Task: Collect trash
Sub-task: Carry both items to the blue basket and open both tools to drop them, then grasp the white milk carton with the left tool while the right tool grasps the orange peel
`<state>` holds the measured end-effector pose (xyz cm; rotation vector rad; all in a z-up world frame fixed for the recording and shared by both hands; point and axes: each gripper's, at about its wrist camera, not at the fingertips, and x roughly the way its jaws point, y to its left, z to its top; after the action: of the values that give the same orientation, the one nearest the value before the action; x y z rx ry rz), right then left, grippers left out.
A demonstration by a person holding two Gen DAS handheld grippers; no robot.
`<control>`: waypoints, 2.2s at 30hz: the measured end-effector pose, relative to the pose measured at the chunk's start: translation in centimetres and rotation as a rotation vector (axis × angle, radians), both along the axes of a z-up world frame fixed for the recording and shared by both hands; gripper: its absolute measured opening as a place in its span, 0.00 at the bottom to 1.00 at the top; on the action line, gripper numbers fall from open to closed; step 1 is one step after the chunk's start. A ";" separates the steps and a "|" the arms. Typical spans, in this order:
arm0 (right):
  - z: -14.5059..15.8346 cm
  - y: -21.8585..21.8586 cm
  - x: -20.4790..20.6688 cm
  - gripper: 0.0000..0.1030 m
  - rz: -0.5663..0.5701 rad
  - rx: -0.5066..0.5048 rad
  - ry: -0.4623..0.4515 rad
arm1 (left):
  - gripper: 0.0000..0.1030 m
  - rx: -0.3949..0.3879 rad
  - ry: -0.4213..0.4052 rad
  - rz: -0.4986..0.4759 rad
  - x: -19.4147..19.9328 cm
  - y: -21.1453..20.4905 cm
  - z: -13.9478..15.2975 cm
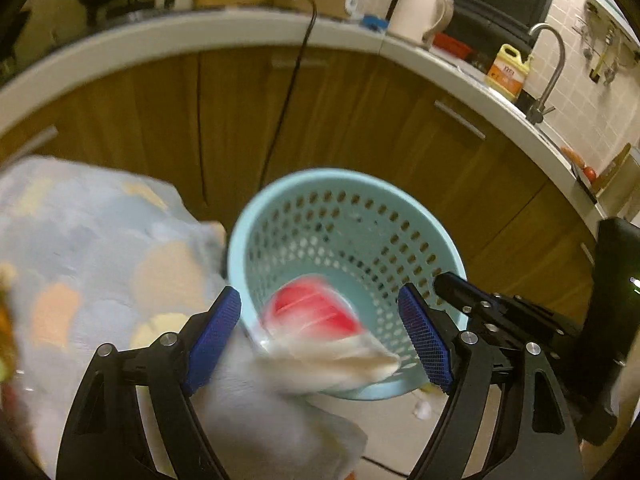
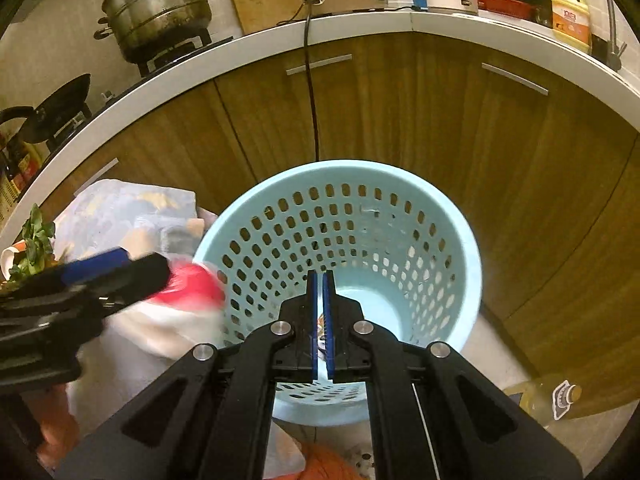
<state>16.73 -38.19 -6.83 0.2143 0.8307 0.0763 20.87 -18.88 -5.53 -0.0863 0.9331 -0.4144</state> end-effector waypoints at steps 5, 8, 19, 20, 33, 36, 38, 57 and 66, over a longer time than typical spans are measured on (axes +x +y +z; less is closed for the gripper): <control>0.1 -0.4 -0.5 0.02 -0.009 -0.016 -0.003 | 0.77 -0.005 0.048 -0.004 0.6 -0.2 -1.8; 0.4 -0.3 -1.0 0.02 -0.006 -0.032 -0.010 | 0.77 -0.002 0.024 -0.008 -0.2 -0.2 -1.4; 4.2 3.1 -3.6 0.02 0.087 -0.030 -0.088 | 0.78 -0.025 -0.133 0.032 -6.7 3.8 4.3; 4.6 3.7 -3.9 0.02 0.102 -0.031 -0.098 | 0.79 -0.030 -0.151 0.046 -7.6 4.6 5.0; 9.6 13.8 -9.5 0.60 0.291 -0.054 -0.240 | 0.87 0.023 -0.320 0.254 -16.5 16.1 10.6; 10.1 16.2 -10.9 0.60 0.345 -0.062 -0.254 | 0.87 0.033 -0.327 0.317 -17.9 19.0 10.9; 10.1 18.0 -11.8 0.60 0.383 -0.070 -0.255 | 0.87 0.044 -0.324 0.375 -19.0 21.6 10.9; 8.0 29.6 -15.3 0.60 0.742 -0.003 -0.129 | 0.87 0.027 -0.148 0.510 -19.9 33.4 4.2; 6.7 31.0 -14.4 0.60 0.721 0.083 -0.047 | 0.86 -0.010 -0.141 0.489 -18.9 33.3 2.9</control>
<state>2.32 -7.19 -0.16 -0.0183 0.8257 0.7901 1.92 14.39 -2.62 -0.2838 0.7400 0.0284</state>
